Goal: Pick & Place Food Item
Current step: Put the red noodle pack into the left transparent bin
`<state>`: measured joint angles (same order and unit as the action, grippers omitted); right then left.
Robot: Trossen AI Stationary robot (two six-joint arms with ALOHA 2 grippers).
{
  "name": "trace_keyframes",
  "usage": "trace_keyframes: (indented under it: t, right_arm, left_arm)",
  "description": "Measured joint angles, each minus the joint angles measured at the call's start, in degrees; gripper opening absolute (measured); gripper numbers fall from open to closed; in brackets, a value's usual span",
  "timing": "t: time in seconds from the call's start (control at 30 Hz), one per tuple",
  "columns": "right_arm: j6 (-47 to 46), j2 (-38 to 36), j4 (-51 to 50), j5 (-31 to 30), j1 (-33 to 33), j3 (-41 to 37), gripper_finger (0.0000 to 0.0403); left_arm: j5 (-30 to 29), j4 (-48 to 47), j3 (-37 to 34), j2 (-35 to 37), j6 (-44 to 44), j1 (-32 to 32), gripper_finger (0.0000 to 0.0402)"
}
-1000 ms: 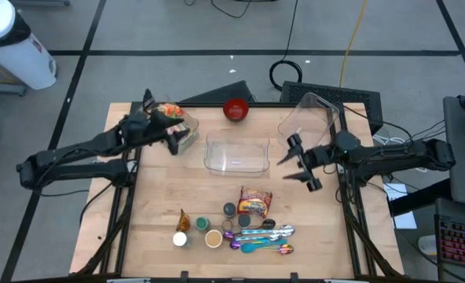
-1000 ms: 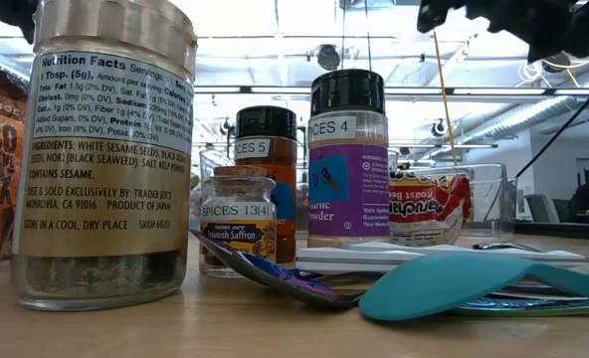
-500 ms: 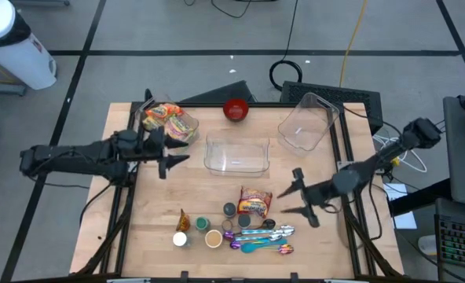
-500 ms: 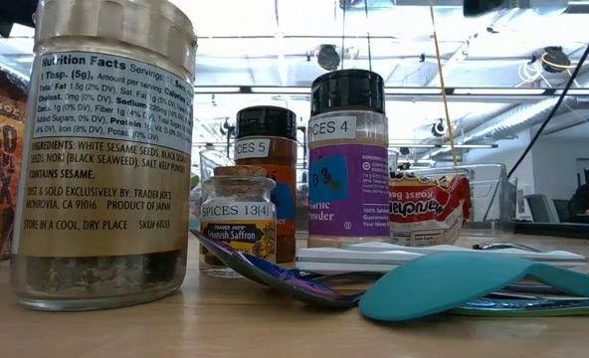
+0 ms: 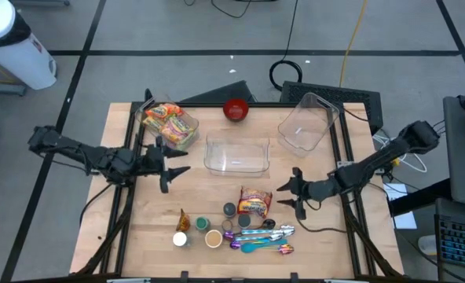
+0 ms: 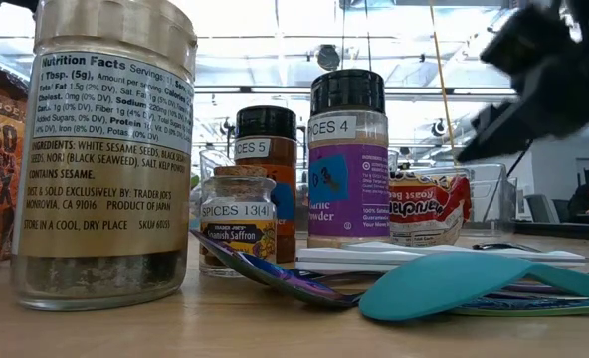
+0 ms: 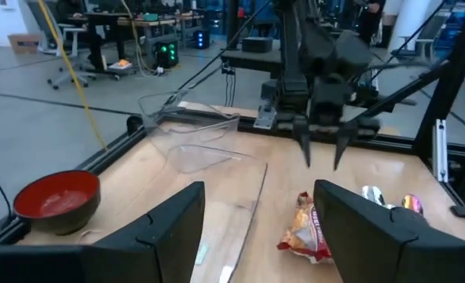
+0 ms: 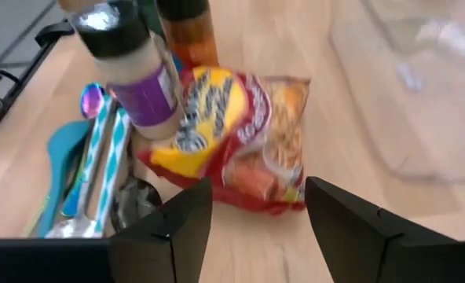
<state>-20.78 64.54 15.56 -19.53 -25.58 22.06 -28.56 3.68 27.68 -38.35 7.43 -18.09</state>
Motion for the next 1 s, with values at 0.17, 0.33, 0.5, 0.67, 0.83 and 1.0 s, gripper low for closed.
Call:
trace_keyframes:
  t: [0.17, 0.33, 0.5, 0.67, 0.83, 1.0]
  right_arm:
    - [-2.6, 6.5, 14.8, 0.2, 0.8, -5.9, 0.0196]
    - [-4.0, 11.1, 17.8, 0.1, 2.0, -6.2, 0.0196]
    - [-4.1, 16.3, 17.7, 0.2, 3.1, -4.6, 0.0196]
    - [-4.0, 19.2, 22.8, 0.7, 4.8, -4.0, 0.0196]
    - [-5.3, 19.9, 24.2, 3.3, 5.9, -4.0, 0.0196]
    - [-5.6, 21.4, 24.2, 3.3, 6.2, -4.0, 0.0196]
  left_arm:
    - [-0.2, 1.1, 0.0, 0.0, 0.2, -1.5, 0.0246]
    - [-0.4, 1.0, 0.0, 0.0, 0.5, -1.5, 0.0246]
    - [-0.4, 0.9, 0.0, 0.0, 1.6, -1.5, 0.0246]
    - [-0.4, 0.8, 0.0, 0.0, 2.2, -1.5, 0.0246]
    - [-0.2, 0.7, 0.0, -0.4, 2.4, -1.5, 0.0246]
    - [-0.1, 0.9, 0.0, -1.9, 2.1, -1.5, 0.0246]
